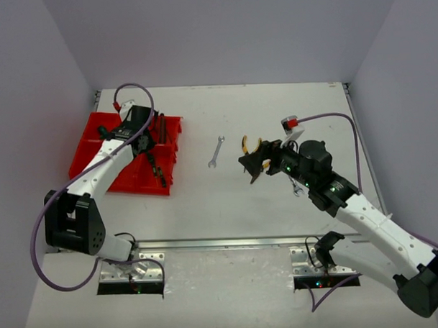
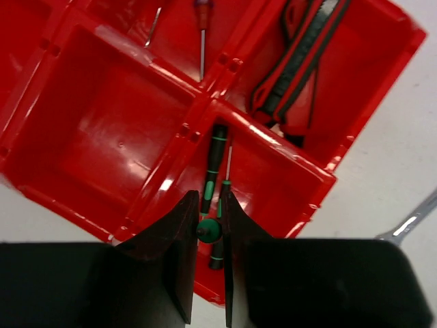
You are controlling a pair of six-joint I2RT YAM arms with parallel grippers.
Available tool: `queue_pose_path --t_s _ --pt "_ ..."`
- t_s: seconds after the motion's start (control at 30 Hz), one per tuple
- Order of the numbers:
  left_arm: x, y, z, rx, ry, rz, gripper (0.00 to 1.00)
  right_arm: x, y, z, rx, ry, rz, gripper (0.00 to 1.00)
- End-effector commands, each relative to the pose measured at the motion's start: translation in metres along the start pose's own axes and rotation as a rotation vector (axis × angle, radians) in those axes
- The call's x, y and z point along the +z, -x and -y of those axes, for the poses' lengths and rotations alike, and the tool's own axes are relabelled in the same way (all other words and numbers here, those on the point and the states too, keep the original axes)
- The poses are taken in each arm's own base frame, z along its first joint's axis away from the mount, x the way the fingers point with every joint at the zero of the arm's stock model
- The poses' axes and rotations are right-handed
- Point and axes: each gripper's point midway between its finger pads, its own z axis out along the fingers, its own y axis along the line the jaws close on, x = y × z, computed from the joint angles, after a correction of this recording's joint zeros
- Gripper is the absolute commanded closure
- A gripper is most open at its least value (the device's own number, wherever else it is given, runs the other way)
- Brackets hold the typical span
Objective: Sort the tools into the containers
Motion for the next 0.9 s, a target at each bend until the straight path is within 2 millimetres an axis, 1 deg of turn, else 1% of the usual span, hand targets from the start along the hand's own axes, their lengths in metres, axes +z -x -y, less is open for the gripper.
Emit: queue_pose_path --t_s 0.0,0.07,0.17,0.23,0.3,0.33,0.37,0.4,0.43,0.47,0.5,0.6,0.63,0.67,0.7,0.77,0.8,0.83,0.87 --pt "0.003 0.01 -0.007 0.007 0.068 0.029 1.0 -0.013 -0.017 0.034 -0.095 -0.129 -0.02 0.01" --pt "0.015 -0.006 -0.004 0.003 0.06 -0.001 1.0 -0.016 -0.017 0.031 -0.109 -0.111 -0.02 0.01" --pt "0.026 -0.025 0.002 -0.01 0.025 -0.044 1.0 -0.019 -0.014 0.026 -0.12 -0.086 -0.015 0.01" --pt "0.033 -0.044 -0.001 0.001 0.025 -0.078 1.0 -0.022 -0.013 0.025 -0.131 -0.075 -0.008 0.01" --pt "0.035 -0.053 0.0 0.017 0.011 -0.093 1.0 -0.022 -0.014 0.025 -0.134 -0.077 -0.007 0.01" --pt "0.036 -0.056 0.003 0.02 -0.012 -0.102 0.99 -0.021 -0.015 0.025 -0.136 -0.077 -0.012 0.01" --pt "0.035 -0.057 0.004 0.02 -0.025 -0.106 0.92 -0.021 -0.016 0.025 -0.136 -0.071 -0.019 0.01" --pt "0.033 -0.057 0.006 0.021 -0.036 -0.111 0.81 -0.019 -0.018 0.024 -0.135 -0.067 -0.026 0.01" --pt "0.029 -0.057 0.009 0.021 -0.056 -0.111 0.66 -0.018 -0.02 0.025 -0.13 -0.068 -0.037 0.01" --pt "0.024 -0.056 0.013 0.019 -0.083 -0.108 0.53 -0.015 -0.022 0.026 -0.124 -0.072 -0.05 0.01" --pt "0.017 -0.054 0.017 0.017 -0.113 -0.102 0.42 -0.013 -0.024 0.027 -0.119 -0.079 -0.062 0.01" --pt "0.0 -0.052 0.028 0.023 -0.186 -0.094 0.27 -0.009 -0.03 0.034 -0.109 -0.113 -0.089 0.01" --pt "-0.01 -0.049 0.034 0.03 -0.221 -0.081 0.2 -0.007 -0.031 0.036 -0.104 -0.124 -0.094 0.01" --pt "-0.021 -0.046 0.039 0.037 -0.254 -0.068 0.15 -0.004 -0.035 0.042 -0.09 -0.156 -0.115 0.01" --pt "-0.034 -0.042 0.044 0.047 -0.285 -0.049 0.11 -0.001 -0.042 0.056 -0.059 -0.233 -0.145 0.01" --pt "-0.059 -0.036 0.046 0.068 -0.313 -0.026 0.0 -0.002 -0.047 0.094 0.0 -0.467 -0.148 0.01" --pt "-0.078 -0.025 0.05 0.065 -0.346 0.012 0.0 0.002 -0.052 0.104 0.058 -0.54 -0.152 0.01" --pt "-0.088 -0.022 0.047 0.074 -0.353 0.022 0.0 0.0 -0.058 0.113 0.084 -0.603 -0.165 0.01" --pt "-0.106 -0.014 0.047 0.072 -0.39 0.055 0.0 -0.001 -0.054 0.123 0.102 -0.681 -0.144 0.01"
